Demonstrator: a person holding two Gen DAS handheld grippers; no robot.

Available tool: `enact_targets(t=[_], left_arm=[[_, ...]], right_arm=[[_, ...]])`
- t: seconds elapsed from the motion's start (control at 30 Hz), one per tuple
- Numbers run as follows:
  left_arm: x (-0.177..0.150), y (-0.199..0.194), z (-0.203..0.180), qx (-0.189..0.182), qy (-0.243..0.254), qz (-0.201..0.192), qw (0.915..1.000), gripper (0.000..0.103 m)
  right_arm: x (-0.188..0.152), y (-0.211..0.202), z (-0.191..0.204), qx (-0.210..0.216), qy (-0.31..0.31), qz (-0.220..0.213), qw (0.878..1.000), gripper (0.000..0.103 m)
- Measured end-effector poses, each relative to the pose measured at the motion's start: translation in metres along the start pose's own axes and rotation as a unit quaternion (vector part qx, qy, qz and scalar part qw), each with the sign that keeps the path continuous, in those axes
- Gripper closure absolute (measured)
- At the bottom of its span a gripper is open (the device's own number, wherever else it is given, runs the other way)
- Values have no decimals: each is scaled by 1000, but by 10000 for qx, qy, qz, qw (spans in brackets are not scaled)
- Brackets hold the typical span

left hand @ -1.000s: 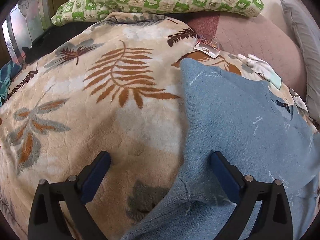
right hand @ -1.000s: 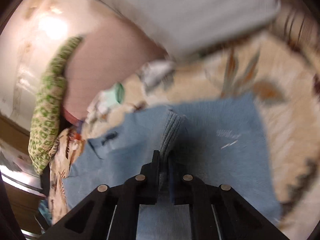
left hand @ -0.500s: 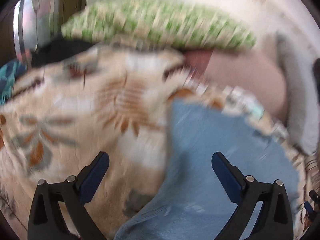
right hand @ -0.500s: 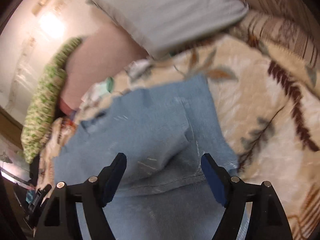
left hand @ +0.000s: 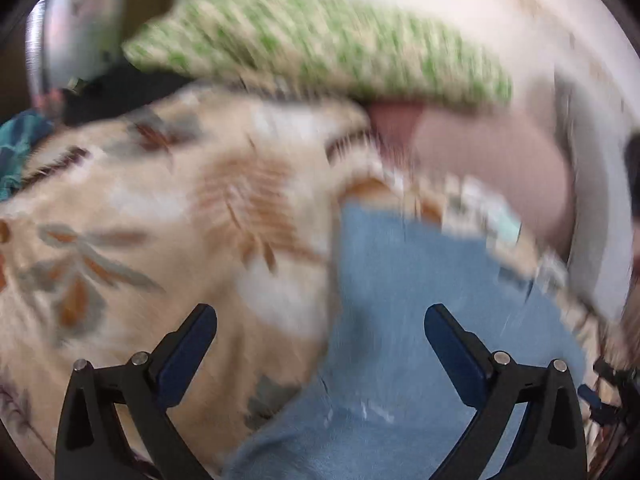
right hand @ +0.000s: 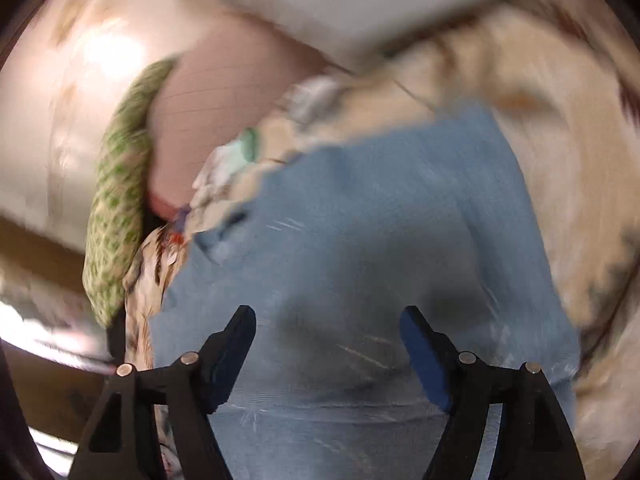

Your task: Fold small clothes

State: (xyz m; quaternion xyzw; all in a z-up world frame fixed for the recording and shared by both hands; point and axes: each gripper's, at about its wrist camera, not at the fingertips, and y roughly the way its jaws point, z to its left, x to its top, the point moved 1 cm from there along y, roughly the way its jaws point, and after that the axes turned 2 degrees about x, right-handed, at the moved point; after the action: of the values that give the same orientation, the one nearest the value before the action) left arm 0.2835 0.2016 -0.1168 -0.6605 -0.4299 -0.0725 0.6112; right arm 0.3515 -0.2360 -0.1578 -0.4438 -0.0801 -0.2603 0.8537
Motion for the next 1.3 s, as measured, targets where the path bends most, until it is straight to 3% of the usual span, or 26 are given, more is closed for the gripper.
enact_targets(t=[0.1,0.17,0.2,0.27,0.4,0.47,0.53,0.6,0.63,0.67,0.7,0.77,0.87,0.97,1.07,1.1,1.13,1.2,1.3], left_arm=[[12,-10,33,477,-537,-351,9968,0],[16,-12,61,547,-1181,-329,9910,0],[18,-14,81,633,-1631,-352,9840,0],[24,-17,102,712,-1998,-398,9764,0],[34,-23,126,782,-2395,-518,9664,0],[34,-24,127,738,-2463,-526,9650,0],[34,-23,124,687,-2424,-494,9665,0],[32,-26,122,650,-2372,-467,9681,0],[31,-25,121,618,-2326,-453,9695,0],[31,-28,120,601,-2280,-428,9709,0],[32,-26,118,584,-2270,-402,9713,0],[31,-29,117,548,-2290,-448,9709,0],[31,-29,113,529,-2219,-476,9725,0],[29,-33,111,624,-2216,-603,9713,0],[27,-36,104,619,-2218,-725,9704,0],[27,-37,96,632,-2016,-802,9741,0],[27,-38,90,667,-1856,-867,9765,0],[25,-44,71,553,-1361,-999,9841,0],[13,-80,51,94,-638,-1178,9909,0]], right_arm=[[6,-8,38,682,-516,-130,9963,23],[-2,6,38,653,-390,8,9971,18],[-9,20,34,539,-225,251,9980,18],[-24,39,35,541,-31,556,9970,18],[-49,66,97,1347,-310,707,9879,18],[-61,77,146,1936,-604,870,9754,18],[-72,97,171,2245,-685,996,9669,18],[-90,144,176,2239,-446,1615,9601,16],[-102,176,171,2018,-224,2037,9577,16],[-101,175,174,2023,-320,1653,9648,16],[-99,168,186,2028,-454,1580,9653,14],[-98,159,195,2353,-441,1923,9517,15],[-83,113,183,2302,-766,1415,9598,15],[-49,81,128,1964,-339,720,9773,15],[-21,92,35,991,656,406,9921,17],[-20,96,10,1328,1149,389,9837,28],[-16,90,2,1645,1389,389,9758,28],[-10,68,19,1339,1160,695,9817,25],[-18,-1,54,1506,224,516,9870,25]])
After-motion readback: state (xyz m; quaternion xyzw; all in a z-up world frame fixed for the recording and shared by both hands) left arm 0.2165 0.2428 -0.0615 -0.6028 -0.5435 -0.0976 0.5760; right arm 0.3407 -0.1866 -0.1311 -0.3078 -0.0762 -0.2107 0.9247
